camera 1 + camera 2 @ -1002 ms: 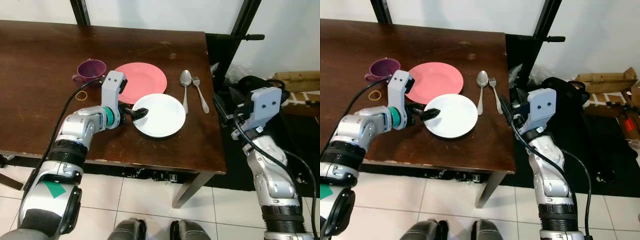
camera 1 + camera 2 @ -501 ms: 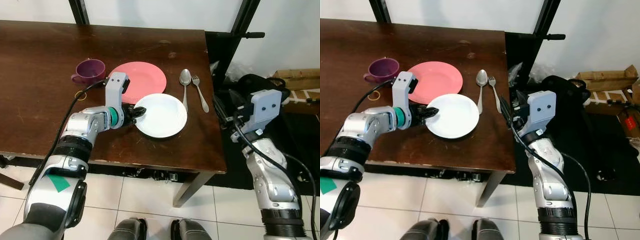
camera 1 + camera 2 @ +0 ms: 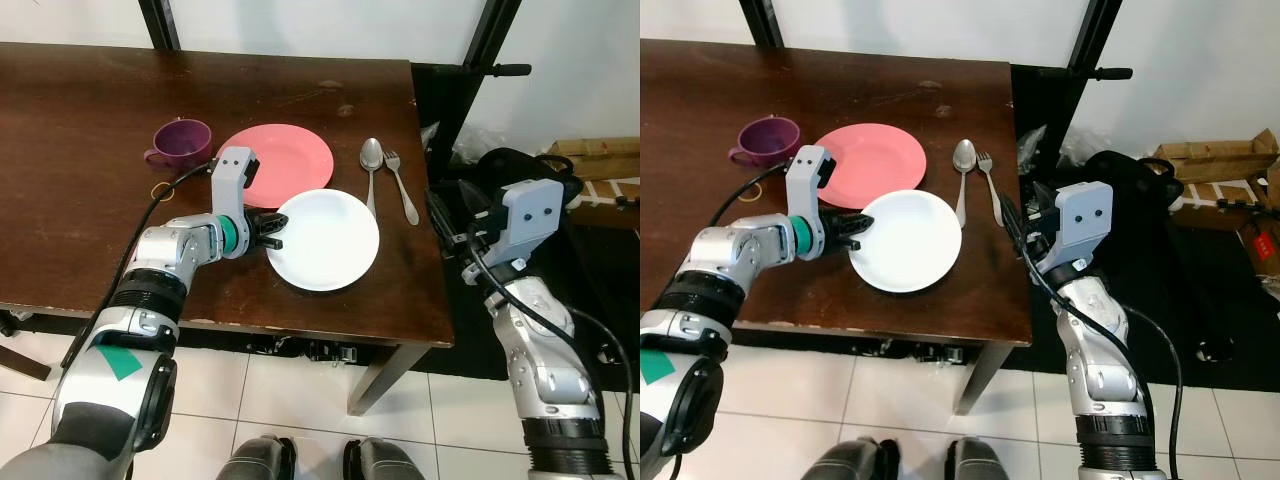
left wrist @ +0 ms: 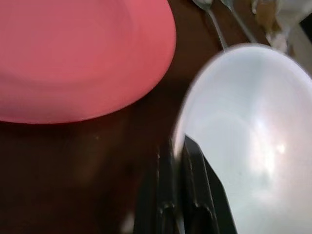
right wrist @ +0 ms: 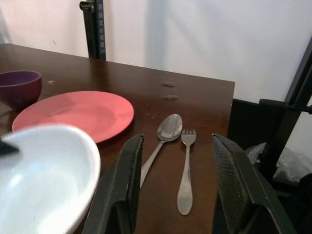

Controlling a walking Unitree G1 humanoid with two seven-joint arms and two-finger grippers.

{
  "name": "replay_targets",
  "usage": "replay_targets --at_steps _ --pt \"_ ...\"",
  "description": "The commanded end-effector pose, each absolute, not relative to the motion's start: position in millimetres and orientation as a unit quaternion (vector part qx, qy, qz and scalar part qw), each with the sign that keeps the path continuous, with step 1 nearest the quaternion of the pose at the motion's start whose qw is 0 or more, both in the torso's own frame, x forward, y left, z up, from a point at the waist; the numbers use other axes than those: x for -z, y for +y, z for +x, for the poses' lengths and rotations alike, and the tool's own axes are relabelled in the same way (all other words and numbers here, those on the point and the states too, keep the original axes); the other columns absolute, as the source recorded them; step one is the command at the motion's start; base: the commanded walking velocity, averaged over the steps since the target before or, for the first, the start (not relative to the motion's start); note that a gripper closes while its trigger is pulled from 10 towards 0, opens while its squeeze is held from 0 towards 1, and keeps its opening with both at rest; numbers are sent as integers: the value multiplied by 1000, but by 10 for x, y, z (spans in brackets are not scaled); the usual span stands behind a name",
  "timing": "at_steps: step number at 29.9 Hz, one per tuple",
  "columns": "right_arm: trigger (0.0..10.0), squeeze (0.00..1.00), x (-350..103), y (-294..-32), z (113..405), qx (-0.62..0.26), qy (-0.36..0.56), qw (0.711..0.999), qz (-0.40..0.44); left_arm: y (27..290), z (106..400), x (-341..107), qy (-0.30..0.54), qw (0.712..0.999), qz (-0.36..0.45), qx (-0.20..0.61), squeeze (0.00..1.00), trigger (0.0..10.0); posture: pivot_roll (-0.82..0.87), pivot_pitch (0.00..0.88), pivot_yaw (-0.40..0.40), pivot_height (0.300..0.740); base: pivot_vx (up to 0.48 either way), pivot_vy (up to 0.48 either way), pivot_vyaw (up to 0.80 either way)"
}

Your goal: Setting the table

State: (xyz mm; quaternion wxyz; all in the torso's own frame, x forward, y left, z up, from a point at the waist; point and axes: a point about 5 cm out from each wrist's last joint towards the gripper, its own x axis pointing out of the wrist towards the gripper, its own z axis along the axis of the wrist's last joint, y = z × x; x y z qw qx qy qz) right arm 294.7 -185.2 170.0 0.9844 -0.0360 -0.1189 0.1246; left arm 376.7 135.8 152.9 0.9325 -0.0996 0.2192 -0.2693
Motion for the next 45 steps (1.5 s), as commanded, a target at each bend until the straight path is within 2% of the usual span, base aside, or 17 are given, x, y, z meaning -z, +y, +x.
replay_targets --at_steps 1,3,5,9,10,12,15,16,17,24,45 --pt "10000 0 -1707 -1886 2932 -118 -117 986 -33 1427 3787 -1611 192 942 -105 253 0 10000 2 28 85 740 0 0 0" --pt "10000 0 -1722 -1888 2935 -117 -119 985 -33 1514 3811 -1855 129 955 -117 240 0 10000 7 28 79 740 0 0 0" --pt "10000 0 -1730 -1886 2935 -117 -120 985 -31 1576 3794 -1986 103 958 -129 235 0 10000 11 29 77 740 0 0 0" --pt "10000 0 -1735 -1886 2934 -117 -121 985 -31 1616 3776 -2067 87 959 -137 233 0 10000 11 30 76 740 0 0 0" --pt "10000 0 -1730 -1879 2928 -116 -121 986 -24 1692 3654 -2154 77 959 -130 240 0 10000 27 35 69 740 0 0 0" --pt "10000 0 -1730 -1879 2928 -116 -121 986 -24 1692 3654 -2154 77 959 -130 240 0 10000 27 35 69 740 0 0 0" --pt "10000 0 -1714 -1872 2933 -105 -120 987 -7 1738 3460 -2214 58 965 -85 241 0 10000 37 36 66 740 0 0 0" --pt "10000 0 -1714 -1872 2933 -105 -120 987 -7 1738 3460 -2214 58 965 -85 241 0 10000 37 36 66 740 0 0 0" --pt "10000 0 -1711 -1891 2959 -84 -120 989 12 1733 3432 -2240 23 975 -48 216 0 10000 35 35 62 740 0 0 0" --pt "10000 0 -1724 -1945 2979 -58 -121 991 29 1665 3475 -2320 -26 984 -4 175 0 10000 22 31 65 740 -41 0 0" --pt "10000 0 -1712 -1973 2997 -52 -109 992 24 1634 3385 -2357 -44 984 17 170 0 10000 22 10 60 740 -381 0 0"
